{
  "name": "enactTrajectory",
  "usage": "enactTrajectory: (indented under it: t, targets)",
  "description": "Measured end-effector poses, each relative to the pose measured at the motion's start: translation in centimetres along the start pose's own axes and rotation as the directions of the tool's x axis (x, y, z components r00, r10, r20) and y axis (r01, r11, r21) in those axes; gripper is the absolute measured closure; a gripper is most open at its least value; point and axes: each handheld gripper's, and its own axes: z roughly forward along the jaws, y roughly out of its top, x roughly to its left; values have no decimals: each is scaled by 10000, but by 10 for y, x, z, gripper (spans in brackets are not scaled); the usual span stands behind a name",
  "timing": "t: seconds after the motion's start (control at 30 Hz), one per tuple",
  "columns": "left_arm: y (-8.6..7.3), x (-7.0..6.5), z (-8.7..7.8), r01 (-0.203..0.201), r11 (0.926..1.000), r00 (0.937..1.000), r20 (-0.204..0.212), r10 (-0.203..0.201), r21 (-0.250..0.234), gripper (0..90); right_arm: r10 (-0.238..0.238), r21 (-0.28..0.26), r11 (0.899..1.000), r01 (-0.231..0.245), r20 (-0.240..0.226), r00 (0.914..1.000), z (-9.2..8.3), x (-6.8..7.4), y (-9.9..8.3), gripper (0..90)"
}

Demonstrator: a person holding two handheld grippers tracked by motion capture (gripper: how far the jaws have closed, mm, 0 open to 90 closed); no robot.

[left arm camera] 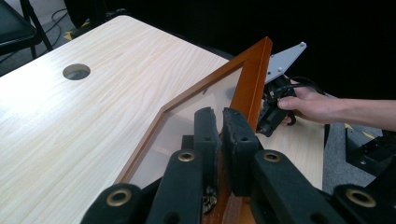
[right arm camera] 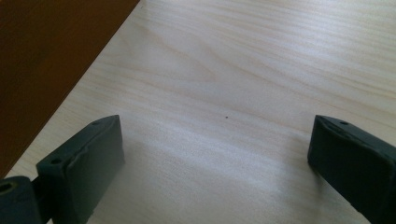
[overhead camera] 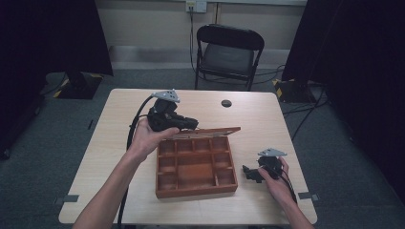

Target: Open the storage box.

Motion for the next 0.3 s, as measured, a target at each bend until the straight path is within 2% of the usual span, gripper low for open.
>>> enactTrajectory:
  t: [0.3]
  targets:
    - [0, 0, 0, 33, 10000, 10000, -55, -33, 28, 848, 12, 3, 10000, -12, -1, 10000, 0, 0, 0, 27]
